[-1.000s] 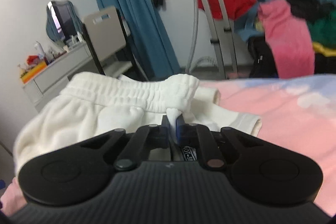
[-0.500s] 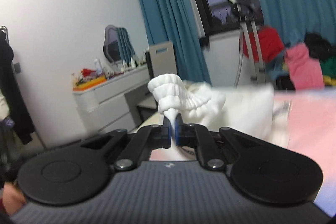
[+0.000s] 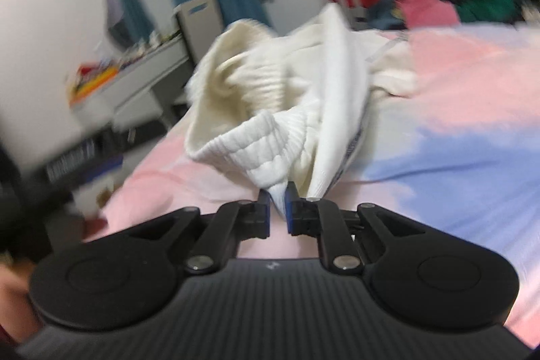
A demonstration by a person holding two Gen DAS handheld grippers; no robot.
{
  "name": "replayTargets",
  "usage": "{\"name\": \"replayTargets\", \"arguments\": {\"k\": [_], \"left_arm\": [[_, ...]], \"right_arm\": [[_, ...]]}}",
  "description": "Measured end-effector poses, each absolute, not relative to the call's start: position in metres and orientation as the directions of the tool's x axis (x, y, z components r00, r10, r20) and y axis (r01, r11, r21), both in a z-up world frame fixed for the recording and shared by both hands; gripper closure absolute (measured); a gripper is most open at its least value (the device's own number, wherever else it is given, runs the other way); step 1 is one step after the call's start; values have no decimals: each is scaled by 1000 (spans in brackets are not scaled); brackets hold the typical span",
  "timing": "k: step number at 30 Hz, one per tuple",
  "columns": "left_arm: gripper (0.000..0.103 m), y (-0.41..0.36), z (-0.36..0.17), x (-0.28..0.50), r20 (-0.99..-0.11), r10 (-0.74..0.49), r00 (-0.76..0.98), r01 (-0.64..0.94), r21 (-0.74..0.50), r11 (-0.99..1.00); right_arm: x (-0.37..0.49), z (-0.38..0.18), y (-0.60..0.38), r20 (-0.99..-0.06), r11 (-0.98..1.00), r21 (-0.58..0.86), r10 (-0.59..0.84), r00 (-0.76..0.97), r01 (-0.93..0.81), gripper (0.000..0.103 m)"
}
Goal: Fold clothes
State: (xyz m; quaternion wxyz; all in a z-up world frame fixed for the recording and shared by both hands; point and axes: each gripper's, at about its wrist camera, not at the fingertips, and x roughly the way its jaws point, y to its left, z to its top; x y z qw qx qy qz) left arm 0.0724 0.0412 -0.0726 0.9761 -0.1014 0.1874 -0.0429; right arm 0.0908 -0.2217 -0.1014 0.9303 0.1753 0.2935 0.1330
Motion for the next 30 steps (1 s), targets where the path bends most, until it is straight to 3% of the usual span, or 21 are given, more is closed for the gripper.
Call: {"name": "replayTargets", "arguments": {"k": [6,8,10,12,14,16,24,30], "left_arm": [[0,32,-71,74,-319,-119,940,58,-194,979],[0,33,-66,75,-304,-126,944,61,-215,975],[0,34,-59,76,-289,-142,947,73,-236,969],[0,29,-52,82,-292,-142,946,77,-222,972],[0,20,-42,91,-305,-133,943,80,-180,980],[0,5,-33,99,-313,-125,942,90,-123,988],[3,-50,-59,98,-411,-47,910,111,132,985],[3,-41,-76,62,-457,19,889,128,288,949]], "right_arm": [[107,-102,-262,-490,860,510,296,820,-5,88],[105,-102,-267,-482,858,514,264,836,25,81],[105,-103,-276,-463,850,525,248,851,38,80],[105,-102,-286,-442,842,538,235,865,46,71],[105,-101,-297,-420,834,549,214,882,59,59],[105,-99,-312,-398,824,560,181,899,82,56],[122,-121,-344,-433,760,633,191,881,146,56],[129,-127,-328,-463,774,629,296,836,74,56]]}}
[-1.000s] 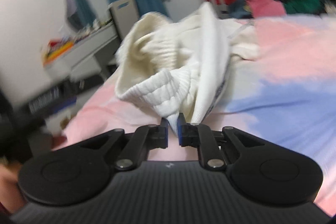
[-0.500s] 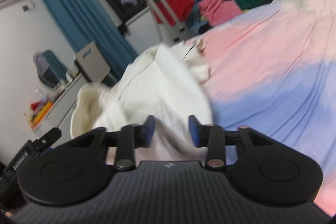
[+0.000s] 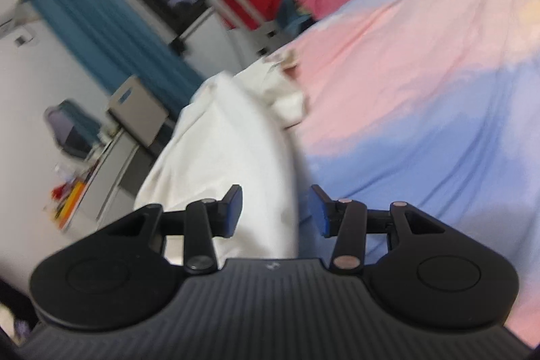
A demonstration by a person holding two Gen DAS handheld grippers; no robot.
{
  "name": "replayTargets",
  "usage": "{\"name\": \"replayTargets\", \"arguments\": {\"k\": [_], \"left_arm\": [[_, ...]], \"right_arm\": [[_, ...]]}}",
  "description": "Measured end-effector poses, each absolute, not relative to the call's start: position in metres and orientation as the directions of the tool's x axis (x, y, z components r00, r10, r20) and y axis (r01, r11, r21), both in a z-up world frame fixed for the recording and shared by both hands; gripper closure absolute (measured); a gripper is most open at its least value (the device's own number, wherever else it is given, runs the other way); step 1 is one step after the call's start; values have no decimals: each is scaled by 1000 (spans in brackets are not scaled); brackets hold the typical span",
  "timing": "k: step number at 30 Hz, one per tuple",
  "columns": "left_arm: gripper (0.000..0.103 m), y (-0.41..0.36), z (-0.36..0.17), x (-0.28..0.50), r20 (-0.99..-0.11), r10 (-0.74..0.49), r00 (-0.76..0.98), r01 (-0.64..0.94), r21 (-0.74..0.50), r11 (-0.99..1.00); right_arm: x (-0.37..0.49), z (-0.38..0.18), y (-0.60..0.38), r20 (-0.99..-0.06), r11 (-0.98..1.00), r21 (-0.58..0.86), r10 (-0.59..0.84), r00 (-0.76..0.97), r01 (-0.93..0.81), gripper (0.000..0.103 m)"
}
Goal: Fold clothes
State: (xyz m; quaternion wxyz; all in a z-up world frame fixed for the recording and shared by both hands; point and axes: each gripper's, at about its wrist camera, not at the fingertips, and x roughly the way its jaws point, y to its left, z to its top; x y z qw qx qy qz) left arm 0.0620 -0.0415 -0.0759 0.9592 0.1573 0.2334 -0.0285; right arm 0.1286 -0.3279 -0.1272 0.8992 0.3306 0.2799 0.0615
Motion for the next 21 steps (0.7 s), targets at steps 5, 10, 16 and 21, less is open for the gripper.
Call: {"name": "replayTargets", "arguments": {"k": [5,10,16,21], "left_arm": [[2,-19,-94,51,-499,98,861,112,375,920],[6,-11,-107,54,-541,97,835,129,365,922],[6,-18,-114,45,-547,89,832,169,403,900],[10,-2,-122,66,-564,176,807,50,362,931]], "right_arm": [[131,-119,-296,-511,846,531,363,780,-46,56],[121,-118,-285,-534,842,531,422,733,-98,56],[115,-106,-273,-552,877,461,403,730,-135,56],[113,-109,-253,-598,918,360,362,715,-164,45]]}}
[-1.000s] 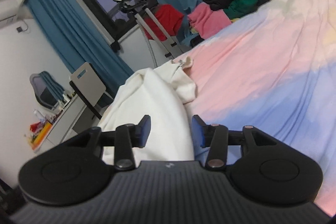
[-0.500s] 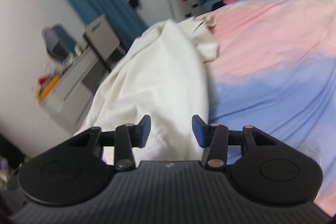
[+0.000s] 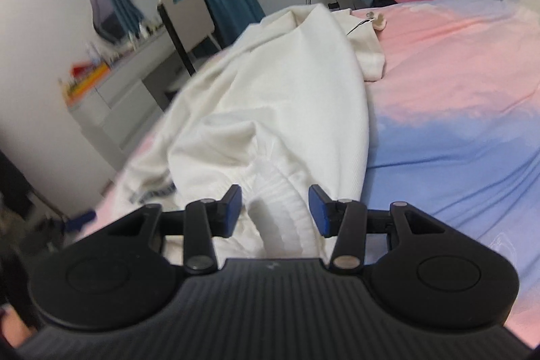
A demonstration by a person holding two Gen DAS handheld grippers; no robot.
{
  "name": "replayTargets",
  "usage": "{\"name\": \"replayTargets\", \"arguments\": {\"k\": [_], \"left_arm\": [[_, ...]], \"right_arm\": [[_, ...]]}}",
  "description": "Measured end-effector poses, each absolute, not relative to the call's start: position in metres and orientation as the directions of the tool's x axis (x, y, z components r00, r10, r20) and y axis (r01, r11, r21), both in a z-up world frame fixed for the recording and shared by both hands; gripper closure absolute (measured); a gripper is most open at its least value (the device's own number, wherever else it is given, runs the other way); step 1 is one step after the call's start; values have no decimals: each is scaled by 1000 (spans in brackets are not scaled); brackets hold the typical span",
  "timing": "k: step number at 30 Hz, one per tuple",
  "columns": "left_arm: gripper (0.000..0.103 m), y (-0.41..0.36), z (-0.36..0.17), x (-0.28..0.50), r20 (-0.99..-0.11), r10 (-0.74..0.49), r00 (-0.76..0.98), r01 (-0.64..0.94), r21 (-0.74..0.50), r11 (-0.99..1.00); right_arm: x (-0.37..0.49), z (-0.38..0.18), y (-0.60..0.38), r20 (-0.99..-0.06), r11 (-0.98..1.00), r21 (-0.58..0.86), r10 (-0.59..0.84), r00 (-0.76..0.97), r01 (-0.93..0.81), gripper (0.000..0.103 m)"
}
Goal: Fold clothes
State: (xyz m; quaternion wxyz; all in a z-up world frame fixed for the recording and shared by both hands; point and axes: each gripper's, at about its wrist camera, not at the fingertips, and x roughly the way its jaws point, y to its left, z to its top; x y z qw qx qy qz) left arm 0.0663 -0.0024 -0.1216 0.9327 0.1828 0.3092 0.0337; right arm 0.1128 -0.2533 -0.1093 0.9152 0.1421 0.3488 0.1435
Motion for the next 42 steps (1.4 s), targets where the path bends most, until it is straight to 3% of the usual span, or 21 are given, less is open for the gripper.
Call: {"name": "replayTargets", "arguments": {"k": [2,8,12,16,18,20,21,23,25,29,34,38,42], "left_arm": [[15,3,-121,76,-551,202,810,-3,340,940],[23,30,-108,90,-502,283,818,-192,226,955],[23,73,-90,80,-486,321,813,-346,40,937],[24,93,-78,68,-455,294,841,-366,-78,927],[29,86,-71,68,-420,271,866,-333,-80,940],[46,79,-65,68,-383,247,890,-297,-77,952],[52,76,-61,68,-365,234,901,-279,-75,957],[81,71,-53,80,-344,215,914,-256,-79,963],[90,70,-47,102,-349,206,914,-257,-106,961],[91,97,-19,158,-342,180,922,-252,-178,951],[91,149,33,234,-271,183,945,-211,-78,974],[91,205,56,301,-328,175,928,-214,-84,973],[91,248,43,375,-372,223,901,-258,-47,965]], "right_arm": [[114,-114,-243,-629,940,293,326,705,-173,38],[114,-129,-221,-697,978,66,187,692,-197,38],[107,-125,-232,-671,991,-71,33,741,-109,38],[101,-116,-264,-657,995,79,100,747,-64,41],[97,-117,-264,-654,993,93,118,748,-76,58],[93,-119,-256,-650,989,97,145,746,-108,86],[91,-120,-250,-653,985,118,173,738,-126,89],[87,-125,-235,-658,973,162,230,717,-164,90],[83,-128,-221,-654,956,224,293,697,-192,90],[93,-123,-196,-627,901,380,417,658,-208,92],[133,-105,-135,-549,810,514,563,617,-281,92],[179,-107,-62,-502,741,569,657,563,-357,92],[227,-121,3,-487,713,583,690,535,-389,92]]}}
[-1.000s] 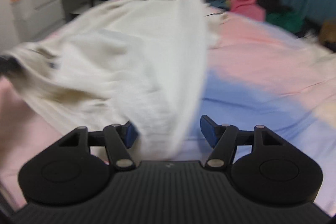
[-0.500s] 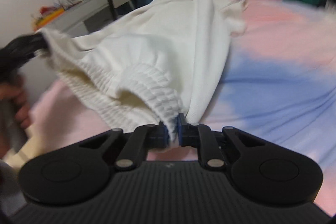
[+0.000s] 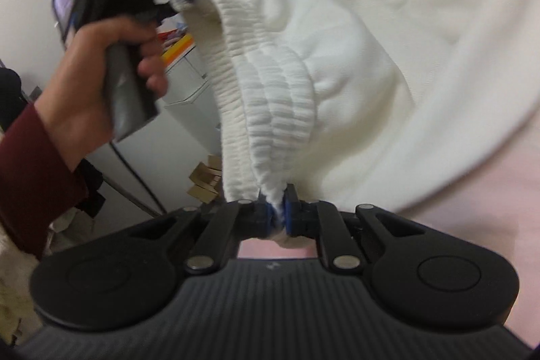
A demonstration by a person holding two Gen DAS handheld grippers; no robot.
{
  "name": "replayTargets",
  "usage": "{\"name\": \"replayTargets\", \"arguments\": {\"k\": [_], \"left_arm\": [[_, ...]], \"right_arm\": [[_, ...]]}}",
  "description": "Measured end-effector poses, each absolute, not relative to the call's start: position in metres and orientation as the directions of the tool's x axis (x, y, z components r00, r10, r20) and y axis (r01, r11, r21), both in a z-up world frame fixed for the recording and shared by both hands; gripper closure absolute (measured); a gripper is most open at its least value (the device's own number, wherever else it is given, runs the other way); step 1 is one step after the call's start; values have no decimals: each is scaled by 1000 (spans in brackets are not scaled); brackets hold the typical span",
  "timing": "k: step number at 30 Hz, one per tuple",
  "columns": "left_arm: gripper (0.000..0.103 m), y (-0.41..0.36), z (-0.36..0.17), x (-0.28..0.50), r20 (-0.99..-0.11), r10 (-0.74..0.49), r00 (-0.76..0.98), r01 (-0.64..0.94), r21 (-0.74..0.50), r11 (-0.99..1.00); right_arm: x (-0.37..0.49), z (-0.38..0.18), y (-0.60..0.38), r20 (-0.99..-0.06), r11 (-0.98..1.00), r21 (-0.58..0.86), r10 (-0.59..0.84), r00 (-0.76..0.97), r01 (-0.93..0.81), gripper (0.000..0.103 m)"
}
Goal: Fold clothes
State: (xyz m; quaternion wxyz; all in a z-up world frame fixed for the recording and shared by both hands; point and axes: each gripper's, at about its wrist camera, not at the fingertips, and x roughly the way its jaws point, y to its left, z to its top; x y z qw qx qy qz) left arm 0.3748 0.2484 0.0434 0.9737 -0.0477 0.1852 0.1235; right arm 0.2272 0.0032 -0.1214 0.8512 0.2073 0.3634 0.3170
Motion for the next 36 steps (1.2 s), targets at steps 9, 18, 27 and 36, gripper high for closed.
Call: {"name": "replayTargets", "arguments": {"k": [9,18,27,36], "left_arm": [[90,303,-66,496,-561,237,794,-306,-31,952],[11,316,-63,459,-569,239,787,-326,-54,944],[5,241,-7,327,-489,262,832,-264,67,962],[5,110,22,180,-372,71,925,-71,15,997]], "right_arm": [[283,-165,56,-502,707,589,700,508,-392,91],[270,-140,36,-493,715,561,693,526,-417,45],[203,-71,-9,-421,795,446,592,687,-411,27],[136,-28,-109,-361,907,266,408,839,-327,27]]}}
